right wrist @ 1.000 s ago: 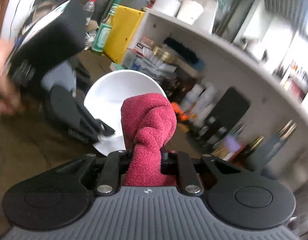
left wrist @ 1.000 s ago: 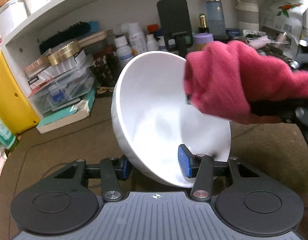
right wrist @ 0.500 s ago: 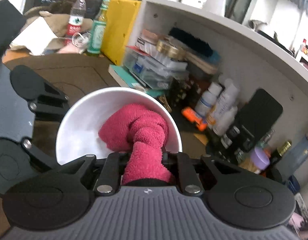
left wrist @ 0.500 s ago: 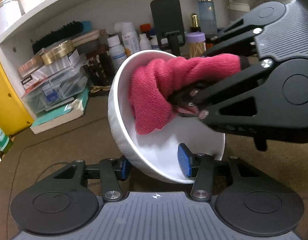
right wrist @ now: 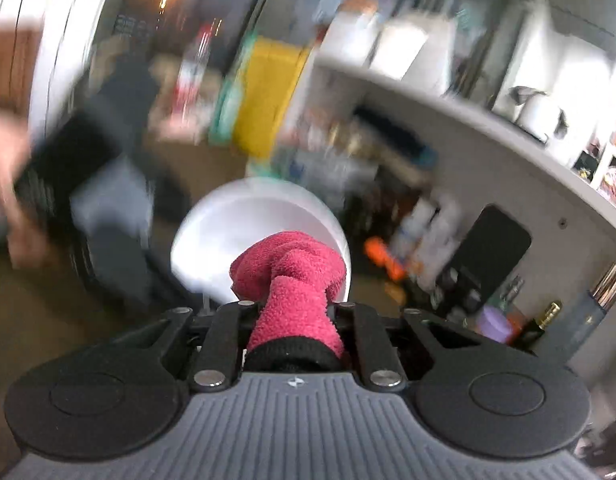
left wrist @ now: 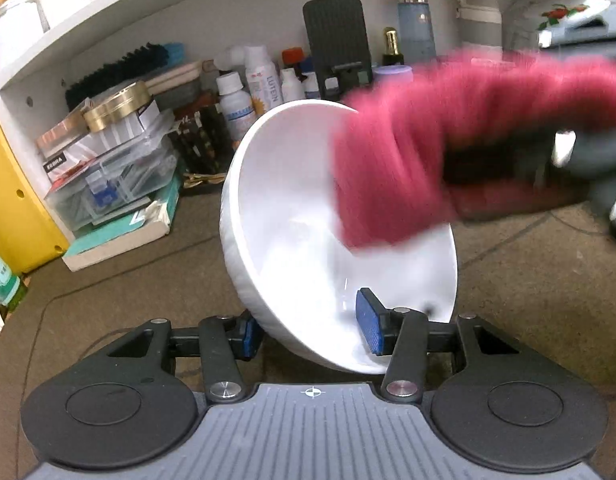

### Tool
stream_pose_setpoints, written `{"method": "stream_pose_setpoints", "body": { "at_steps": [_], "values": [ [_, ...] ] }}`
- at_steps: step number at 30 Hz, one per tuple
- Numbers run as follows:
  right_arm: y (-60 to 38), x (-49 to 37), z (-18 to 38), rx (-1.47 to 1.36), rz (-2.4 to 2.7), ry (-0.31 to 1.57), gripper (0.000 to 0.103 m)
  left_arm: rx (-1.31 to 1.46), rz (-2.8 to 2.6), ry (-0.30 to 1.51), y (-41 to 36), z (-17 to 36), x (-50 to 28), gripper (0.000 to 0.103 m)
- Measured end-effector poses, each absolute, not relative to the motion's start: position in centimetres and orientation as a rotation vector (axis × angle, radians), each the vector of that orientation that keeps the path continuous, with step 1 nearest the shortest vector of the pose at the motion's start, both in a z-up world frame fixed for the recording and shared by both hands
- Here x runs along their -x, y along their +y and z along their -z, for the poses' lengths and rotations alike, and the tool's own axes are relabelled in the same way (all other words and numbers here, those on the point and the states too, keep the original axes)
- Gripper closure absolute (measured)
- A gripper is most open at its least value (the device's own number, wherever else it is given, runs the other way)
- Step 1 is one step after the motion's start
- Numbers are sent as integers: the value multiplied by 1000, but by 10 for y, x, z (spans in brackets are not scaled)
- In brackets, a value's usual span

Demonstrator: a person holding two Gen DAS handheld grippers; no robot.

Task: Clean bowl
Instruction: 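Keep wiping the bowl interior with the towel in the right gripper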

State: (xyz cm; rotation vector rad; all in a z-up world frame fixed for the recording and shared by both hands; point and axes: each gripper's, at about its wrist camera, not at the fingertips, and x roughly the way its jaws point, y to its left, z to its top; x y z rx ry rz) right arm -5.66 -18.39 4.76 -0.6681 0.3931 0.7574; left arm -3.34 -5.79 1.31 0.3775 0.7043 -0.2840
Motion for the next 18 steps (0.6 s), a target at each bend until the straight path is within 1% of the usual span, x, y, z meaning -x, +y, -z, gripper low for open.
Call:
{"method": "stream_pose_setpoints", "body": {
  "at_steps": [3, 6, 9, 12, 15, 16, 18],
  "values": [
    [-166, 51, -39, 771, -779, 428, 86, -388, 290, 701, -58, -13, 34, 54],
    [-145, 24, -39, 802, -831, 468, 86, -383, 307, 707, -55, -13, 33, 54],
    [-139, 9, -44, 776, -890, 476, 86, -352, 328, 717, -49, -13, 31, 54],
    [-142, 7, -49, 723, -982, 436, 87, -334, 349, 715, -45, -13, 32, 54],
    [-143, 23, -52, 703, -960, 323, 87, -307, 344, 727, -41, -13, 28, 53],
    [-149, 34, -55, 655, -930, 248, 87, -305, 343, 728, -41, -13, 28, 53],
    [-160, 42, -60, 574, -893, 196, 87, -301, 342, 728, -41, -13, 27, 53]
  ]
}}
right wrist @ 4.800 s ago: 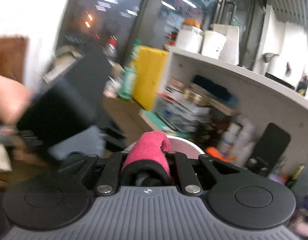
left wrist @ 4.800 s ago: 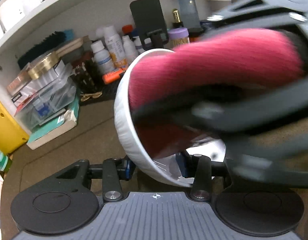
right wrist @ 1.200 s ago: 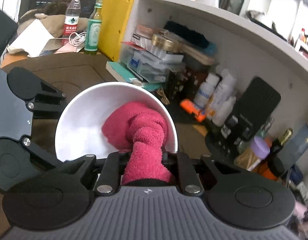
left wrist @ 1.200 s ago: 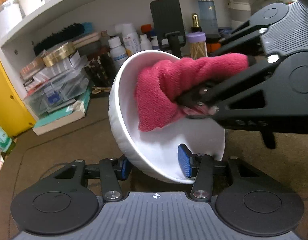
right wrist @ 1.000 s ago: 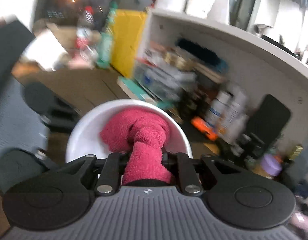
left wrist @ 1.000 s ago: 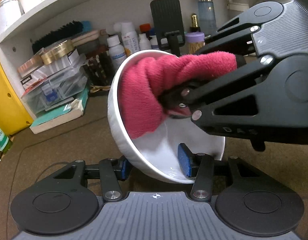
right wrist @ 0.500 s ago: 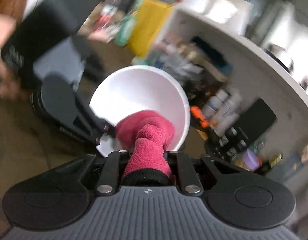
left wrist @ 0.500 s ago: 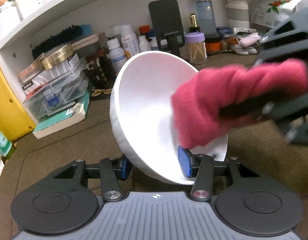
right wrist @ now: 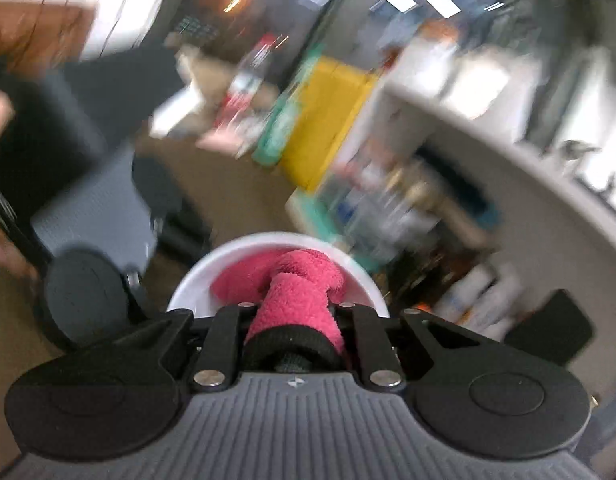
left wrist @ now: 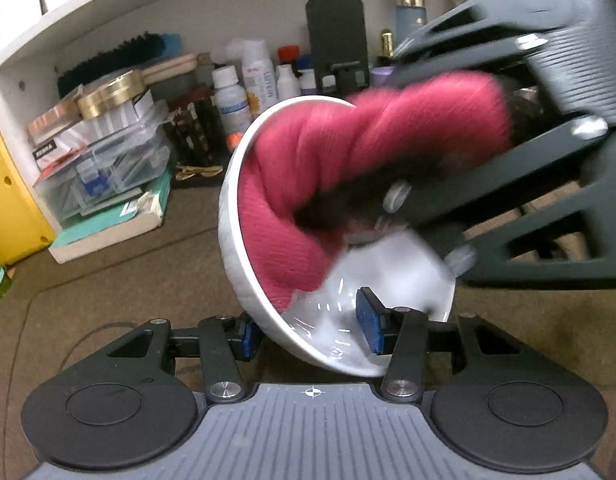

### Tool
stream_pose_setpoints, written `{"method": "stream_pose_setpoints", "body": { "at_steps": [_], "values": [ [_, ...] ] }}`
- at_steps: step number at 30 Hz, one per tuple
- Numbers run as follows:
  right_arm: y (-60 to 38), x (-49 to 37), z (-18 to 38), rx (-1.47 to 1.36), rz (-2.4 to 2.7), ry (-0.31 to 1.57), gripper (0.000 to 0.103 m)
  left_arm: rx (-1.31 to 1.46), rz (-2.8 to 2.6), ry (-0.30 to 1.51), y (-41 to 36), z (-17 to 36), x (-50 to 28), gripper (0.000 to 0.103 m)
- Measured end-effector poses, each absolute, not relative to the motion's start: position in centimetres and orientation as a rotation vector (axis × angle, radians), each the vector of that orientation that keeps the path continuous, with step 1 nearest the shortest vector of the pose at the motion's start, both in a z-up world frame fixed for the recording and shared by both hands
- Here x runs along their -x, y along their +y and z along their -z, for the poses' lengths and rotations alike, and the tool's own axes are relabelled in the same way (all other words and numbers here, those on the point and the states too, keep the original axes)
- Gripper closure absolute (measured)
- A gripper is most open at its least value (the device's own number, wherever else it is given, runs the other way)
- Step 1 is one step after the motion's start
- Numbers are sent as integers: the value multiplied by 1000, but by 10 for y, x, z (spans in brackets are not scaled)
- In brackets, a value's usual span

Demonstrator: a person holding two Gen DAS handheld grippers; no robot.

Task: Clean bowl
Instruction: 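Keep wiping the bowl interior with the towel in the right gripper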

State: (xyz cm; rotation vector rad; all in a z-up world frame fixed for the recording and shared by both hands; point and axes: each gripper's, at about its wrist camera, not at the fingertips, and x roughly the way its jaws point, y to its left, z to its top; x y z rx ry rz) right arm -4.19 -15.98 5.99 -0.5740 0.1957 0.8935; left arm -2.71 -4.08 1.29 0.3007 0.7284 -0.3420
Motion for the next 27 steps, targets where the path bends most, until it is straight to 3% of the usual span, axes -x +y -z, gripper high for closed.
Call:
{"method": "stream_pose_setpoints", "body": {
  "at_steps": [4, 8, 13, 19, 24, 26, 27],
  "values": [
    [-195, 47, -66, 281, -774, 201, 86, -328, 335, 727, -44, -14, 25, 53],
    [-201, 52, -54, 326, -705, 235, 86, -370, 325, 735, -48, -17, 21, 50],
    [-204, 42, -29, 380, -606, 359, 86, -411, 246, 719, -54, -19, 5, 25],
    [-220, 27, -18, 154, -570, 467, 86, -303, 178, 701, -73, -11, 4, 19],
    [-252, 16, -7, -92, -563, 524, 86, 5, 128, 762, -62, -8, -4, 21],
    [-262, 22, -8, -152, -561, 483, 86, 19, 101, 752, -63, -7, -3, 29],
    [-264, 26, -11, -159, -556, 457, 86, 15, 94, 739, -64, -7, -2, 44]
  ]
}}
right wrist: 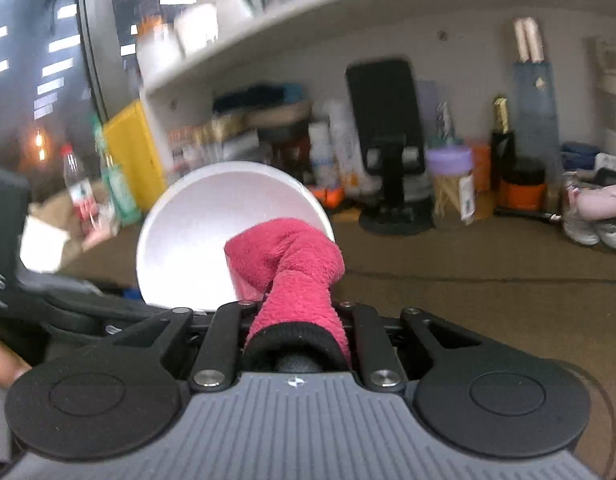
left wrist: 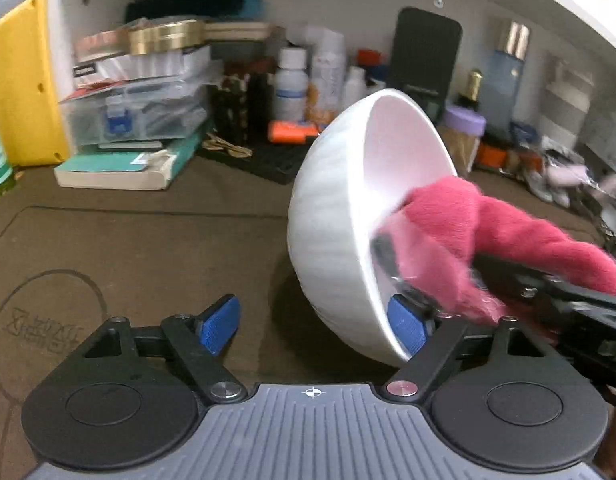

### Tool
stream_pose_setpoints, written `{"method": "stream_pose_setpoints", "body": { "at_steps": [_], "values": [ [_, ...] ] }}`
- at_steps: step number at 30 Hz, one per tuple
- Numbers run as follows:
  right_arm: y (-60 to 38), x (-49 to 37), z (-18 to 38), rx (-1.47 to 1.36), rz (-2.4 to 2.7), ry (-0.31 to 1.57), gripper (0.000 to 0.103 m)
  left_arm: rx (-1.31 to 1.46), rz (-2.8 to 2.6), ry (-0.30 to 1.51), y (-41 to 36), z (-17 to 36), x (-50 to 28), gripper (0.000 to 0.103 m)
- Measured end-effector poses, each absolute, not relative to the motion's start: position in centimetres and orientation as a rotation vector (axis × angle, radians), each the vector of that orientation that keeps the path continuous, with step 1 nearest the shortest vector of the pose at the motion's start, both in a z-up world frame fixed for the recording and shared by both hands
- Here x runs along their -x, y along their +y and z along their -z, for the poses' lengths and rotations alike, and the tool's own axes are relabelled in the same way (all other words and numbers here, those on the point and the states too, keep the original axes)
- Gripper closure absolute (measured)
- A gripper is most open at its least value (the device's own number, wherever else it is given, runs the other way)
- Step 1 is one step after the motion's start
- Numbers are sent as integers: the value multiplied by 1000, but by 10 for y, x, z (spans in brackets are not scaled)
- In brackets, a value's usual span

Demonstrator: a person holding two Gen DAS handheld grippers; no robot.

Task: Clean bowl
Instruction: 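Keep wiping the bowl interior with the towel in the right gripper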

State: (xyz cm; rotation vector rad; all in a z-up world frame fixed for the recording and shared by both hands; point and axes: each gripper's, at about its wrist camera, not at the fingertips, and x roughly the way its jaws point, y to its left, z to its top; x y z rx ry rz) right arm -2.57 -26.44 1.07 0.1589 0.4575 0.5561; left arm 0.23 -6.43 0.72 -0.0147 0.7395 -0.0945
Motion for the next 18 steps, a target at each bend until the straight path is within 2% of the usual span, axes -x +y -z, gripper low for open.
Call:
{"method": "stream_pose_setpoints", "body": {
  "at_steps": [1, 2, 4, 10, 15, 18],
  "values": [
    [-268, 31, -15, -162, -545, 422, 86, 8, 110, 726, -67, -7, -1, 69],
    [-270, 31, -16, -164, -547, 416, 86, 0, 126, 712, -69, -7, 1, 69],
    [-272, 32, -22, -145, -545, 390, 86, -92, 138, 670, -76, -10, 5, 77],
    [-269, 45, -37, -44, -591, 353, 86, -346, 210, 641, -76, -20, 11, 79],
    [-236, 55, -33, 56, -678, 411, 86, -494, 360, 736, -62, -36, 20, 79],
    [-203, 51, -21, 211, -630, 466, 86, -574, 443, 764, -64, -37, 33, 74]
  ]
}}
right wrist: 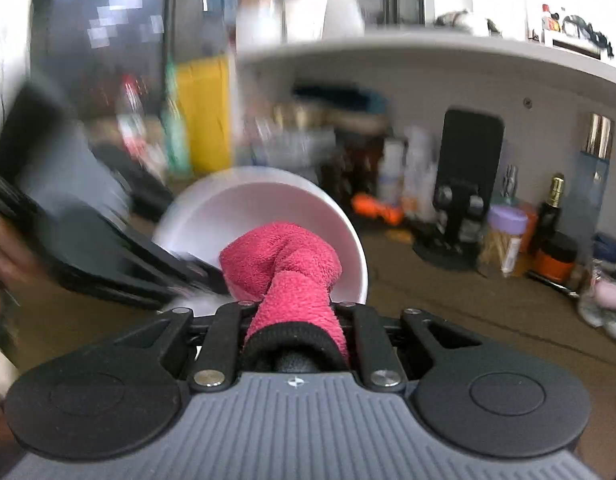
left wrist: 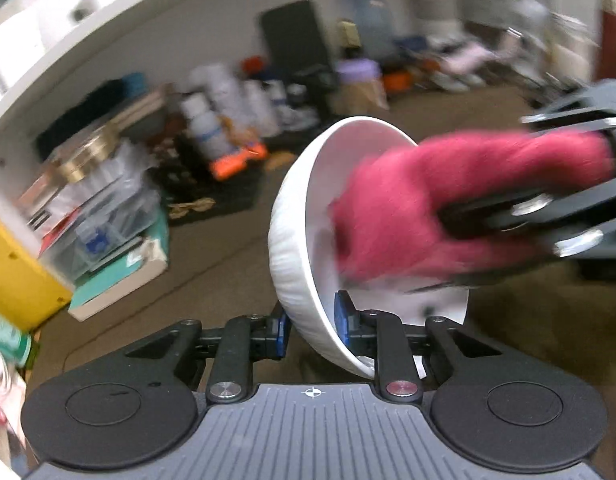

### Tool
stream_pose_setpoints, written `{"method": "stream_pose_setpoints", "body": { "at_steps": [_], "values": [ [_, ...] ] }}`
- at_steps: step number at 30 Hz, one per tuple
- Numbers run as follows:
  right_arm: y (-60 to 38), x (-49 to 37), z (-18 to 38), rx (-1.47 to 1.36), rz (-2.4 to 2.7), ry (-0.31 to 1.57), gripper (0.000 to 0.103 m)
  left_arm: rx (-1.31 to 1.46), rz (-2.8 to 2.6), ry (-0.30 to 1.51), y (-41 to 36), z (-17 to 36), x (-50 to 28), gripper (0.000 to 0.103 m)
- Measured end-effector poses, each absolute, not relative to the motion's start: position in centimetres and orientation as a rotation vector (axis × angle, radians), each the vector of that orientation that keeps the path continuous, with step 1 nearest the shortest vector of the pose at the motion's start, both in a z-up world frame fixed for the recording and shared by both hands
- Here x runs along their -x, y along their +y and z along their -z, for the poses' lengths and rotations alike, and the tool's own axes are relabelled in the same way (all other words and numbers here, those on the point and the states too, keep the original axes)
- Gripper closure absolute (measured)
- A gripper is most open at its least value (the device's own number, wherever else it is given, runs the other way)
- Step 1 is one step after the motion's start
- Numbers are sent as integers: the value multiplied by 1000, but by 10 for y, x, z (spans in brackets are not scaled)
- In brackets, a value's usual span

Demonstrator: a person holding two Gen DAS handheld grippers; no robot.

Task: Clean bowl
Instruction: 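Keep wiping the bowl interior with the towel in the right gripper, then lift the towel up out of the bowl with the right gripper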

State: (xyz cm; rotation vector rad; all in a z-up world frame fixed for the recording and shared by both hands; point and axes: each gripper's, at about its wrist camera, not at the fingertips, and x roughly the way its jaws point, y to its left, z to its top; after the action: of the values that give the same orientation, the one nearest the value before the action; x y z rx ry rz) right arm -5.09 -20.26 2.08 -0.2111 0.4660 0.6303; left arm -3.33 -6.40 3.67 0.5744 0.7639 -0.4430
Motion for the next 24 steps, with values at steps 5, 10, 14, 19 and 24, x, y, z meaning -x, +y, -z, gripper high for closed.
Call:
{"method": "stream_pose_setpoints", "body": {
  "at_steps": [5, 10, 14, 19, 24],
  "values": [
    [-171, 42, -19, 372, -569, 394, 86, -535, 445, 774, -58, -27, 35, 68],
    [-171, 24, -24, 247, -641, 422, 86, -461, 449, 771, -46, -23, 34, 67],
    [-199, -13, -18, -192, -781, 615, 87, -435, 447, 763, -43, -23, 35, 65],
    [-215, -27, 0, -507, -879, 715, 87, -463, 426, 748, -48, -22, 35, 62],
    [-233, -26, 14, -768, -1003, 694, 87, -421, 392, 763, -45, -20, 29, 58]
  ]
}}
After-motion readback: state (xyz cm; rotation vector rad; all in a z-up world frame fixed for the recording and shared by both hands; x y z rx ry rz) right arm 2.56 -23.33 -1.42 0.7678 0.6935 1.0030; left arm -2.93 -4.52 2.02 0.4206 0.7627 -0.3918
